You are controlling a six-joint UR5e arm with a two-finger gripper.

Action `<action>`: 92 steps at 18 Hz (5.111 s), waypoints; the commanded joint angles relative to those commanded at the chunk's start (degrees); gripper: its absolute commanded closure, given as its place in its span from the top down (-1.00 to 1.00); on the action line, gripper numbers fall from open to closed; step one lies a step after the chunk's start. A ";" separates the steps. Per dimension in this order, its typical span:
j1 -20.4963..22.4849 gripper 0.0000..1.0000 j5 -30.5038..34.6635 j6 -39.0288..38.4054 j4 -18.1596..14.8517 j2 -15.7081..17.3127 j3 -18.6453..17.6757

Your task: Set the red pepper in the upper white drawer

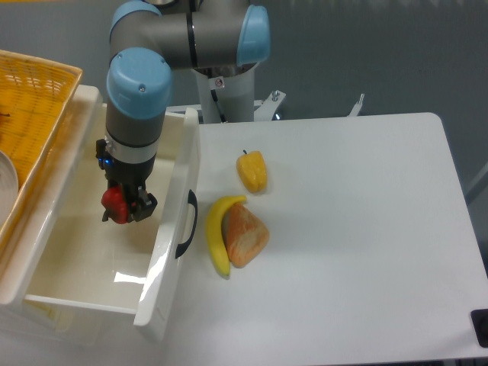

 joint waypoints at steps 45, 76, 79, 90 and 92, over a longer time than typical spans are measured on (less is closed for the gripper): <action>7.02 0.99 -9.39 0.53 6.33 3.78 2.90; 29.42 1.00 8.26 1.63 6.77 -5.09 -0.26; 32.07 1.00 9.92 11.30 6.42 -5.62 -1.67; 33.57 1.00 16.16 19.07 6.15 -8.79 -2.99; 33.57 1.00 17.66 19.07 6.24 -9.67 -2.99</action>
